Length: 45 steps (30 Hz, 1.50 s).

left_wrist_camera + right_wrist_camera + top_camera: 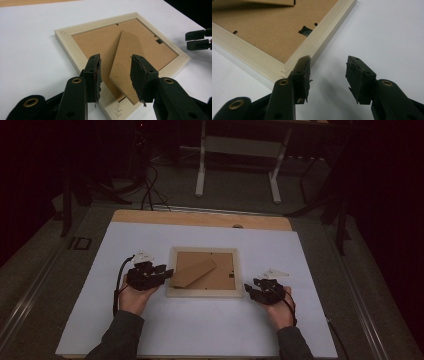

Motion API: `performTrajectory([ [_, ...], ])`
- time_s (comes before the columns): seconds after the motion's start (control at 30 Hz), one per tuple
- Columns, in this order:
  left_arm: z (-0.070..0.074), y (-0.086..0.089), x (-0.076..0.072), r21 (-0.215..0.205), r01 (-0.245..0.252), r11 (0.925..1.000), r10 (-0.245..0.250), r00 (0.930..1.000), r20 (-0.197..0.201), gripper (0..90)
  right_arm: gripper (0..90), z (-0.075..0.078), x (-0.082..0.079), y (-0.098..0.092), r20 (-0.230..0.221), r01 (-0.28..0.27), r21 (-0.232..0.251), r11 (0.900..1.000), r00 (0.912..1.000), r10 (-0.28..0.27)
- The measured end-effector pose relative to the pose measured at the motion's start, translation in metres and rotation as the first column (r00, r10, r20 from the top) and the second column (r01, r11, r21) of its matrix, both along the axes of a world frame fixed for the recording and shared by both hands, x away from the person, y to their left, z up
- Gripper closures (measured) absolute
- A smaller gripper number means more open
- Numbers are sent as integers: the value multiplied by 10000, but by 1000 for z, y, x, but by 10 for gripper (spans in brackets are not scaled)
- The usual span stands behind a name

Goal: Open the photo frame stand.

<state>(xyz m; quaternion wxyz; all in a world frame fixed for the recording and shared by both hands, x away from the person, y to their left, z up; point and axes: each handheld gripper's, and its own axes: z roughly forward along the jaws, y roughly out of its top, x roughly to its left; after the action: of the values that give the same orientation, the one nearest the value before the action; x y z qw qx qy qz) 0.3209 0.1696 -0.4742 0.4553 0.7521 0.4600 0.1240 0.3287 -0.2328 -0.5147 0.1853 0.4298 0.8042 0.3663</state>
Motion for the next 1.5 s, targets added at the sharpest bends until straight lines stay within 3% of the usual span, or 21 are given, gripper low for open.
performTrajectory([
  [0.2,3,-5,4,-145,324,9994,-325,9994,-70,565,535,0,0,0,-4,-4,12,10000,10000,4],
  [0.43,5,-13,9,22,761,9971,-761,9970,-133,512,533,0,0,-1,2,-4,34,10000,10000,4],
  [0.67,5,-20,14,-25,883,9961,-883,9954,-382,460,532,1,0,-1,23,-5,52,10000,10000,5],
  [0.97,7,-27,19,89,848,9964,-843,9956,-411,400,531,0,0,0,6,-26,38,10000,10000,26],
  [1.27,5,-31,24,237,969,9950,-954,9938,-570,394,529,0,0,0,-12,-47,40,10000,10000,47],
  [1.5,0,-34,32,183,1256,9919,-1238,9890,-811,459,527,0,0,0,-19,-46,37,10000,10000,46],
])
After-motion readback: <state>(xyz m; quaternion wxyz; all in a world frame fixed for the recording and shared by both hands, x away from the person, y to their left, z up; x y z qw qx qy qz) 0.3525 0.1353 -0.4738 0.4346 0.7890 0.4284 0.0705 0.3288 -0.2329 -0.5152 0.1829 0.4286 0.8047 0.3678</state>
